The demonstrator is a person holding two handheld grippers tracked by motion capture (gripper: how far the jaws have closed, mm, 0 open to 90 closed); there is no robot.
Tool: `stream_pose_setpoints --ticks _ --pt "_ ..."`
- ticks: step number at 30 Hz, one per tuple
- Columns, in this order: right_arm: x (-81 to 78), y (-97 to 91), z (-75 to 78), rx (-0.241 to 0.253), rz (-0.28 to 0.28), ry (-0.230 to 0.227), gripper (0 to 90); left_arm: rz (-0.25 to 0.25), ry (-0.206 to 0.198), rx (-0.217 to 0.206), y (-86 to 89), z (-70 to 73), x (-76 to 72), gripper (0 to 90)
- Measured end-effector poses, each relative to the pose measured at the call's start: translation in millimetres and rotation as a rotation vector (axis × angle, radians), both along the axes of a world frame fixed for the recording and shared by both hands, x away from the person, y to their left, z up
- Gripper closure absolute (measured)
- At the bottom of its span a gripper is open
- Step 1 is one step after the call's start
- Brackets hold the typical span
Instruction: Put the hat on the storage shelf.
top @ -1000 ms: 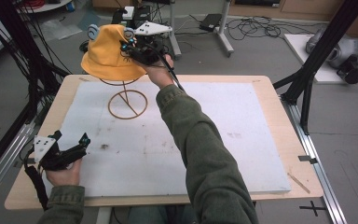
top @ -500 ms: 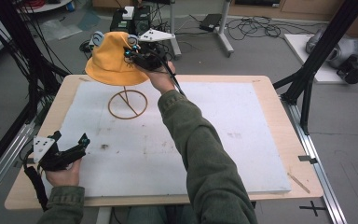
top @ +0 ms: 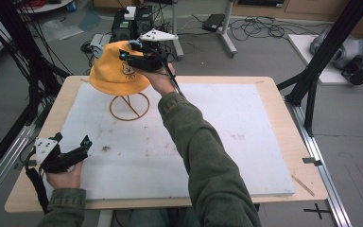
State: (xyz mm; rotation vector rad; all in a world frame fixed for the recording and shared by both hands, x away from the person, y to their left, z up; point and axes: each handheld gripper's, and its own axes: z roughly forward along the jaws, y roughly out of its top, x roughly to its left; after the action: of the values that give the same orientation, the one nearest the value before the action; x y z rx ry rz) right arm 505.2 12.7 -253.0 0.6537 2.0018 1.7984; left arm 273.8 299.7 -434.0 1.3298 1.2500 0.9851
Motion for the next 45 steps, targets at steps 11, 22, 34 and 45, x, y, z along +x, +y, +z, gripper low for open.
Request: stream_pose_setpoints --ticks 11,22,34,45 --pt "-4.1 -32.6 17.4 -0.017 -0.080 -0.007 15.9 0.000 -0.006 -0.004 -0.6 1.2 0.6 3.5" --pt "-32.4 -111.1 34.6 -0.038 -0.224 -0.034 12.3 0.004 0.005 0.009 -3.9 2.0 2.2 3.5" --pt "-97.7 -212.5 38.8 -0.003 -0.386 -0.103 12.4 -0.001 -0.006 0.008 -9.1 5.0 2.5 3.5" --pt "-148.4 -270.6 1.5 -0.010 -0.522 -0.113 12.3 -0.003 -0.005 0.021 -14.5 4.5 1.5 3.5"
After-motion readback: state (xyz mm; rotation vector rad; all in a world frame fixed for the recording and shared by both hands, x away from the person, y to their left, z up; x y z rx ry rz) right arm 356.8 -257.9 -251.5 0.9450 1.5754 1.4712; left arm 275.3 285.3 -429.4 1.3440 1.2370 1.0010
